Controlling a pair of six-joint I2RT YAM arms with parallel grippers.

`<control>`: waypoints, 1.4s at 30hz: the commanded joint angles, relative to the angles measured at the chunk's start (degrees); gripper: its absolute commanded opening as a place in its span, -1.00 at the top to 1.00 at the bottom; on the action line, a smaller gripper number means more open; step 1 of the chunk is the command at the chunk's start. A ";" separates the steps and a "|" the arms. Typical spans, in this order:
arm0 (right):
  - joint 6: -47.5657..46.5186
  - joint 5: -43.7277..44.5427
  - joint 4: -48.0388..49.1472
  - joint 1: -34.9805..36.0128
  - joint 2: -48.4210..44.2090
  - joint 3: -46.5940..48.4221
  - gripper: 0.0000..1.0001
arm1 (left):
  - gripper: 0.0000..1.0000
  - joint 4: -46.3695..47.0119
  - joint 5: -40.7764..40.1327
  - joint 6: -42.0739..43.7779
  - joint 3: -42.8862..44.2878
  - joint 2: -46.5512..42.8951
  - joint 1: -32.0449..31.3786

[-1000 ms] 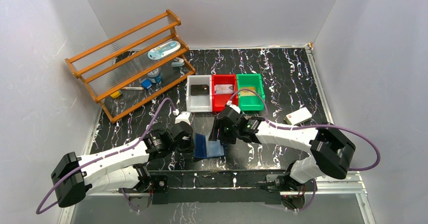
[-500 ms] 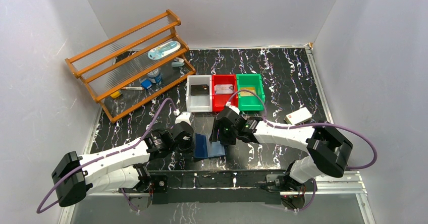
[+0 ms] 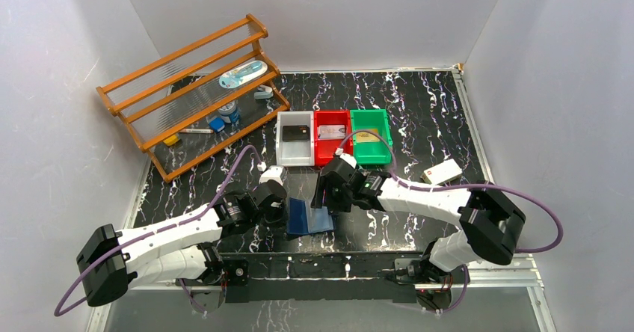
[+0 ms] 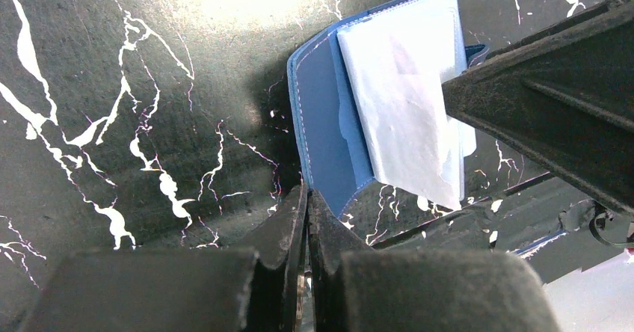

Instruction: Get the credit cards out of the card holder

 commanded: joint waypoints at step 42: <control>-0.38 -0.42 1.29 0.17 3.07 1.36 -0.30 | 1.00 -0.67 0.49 1.15 1.23 0.19 -0.20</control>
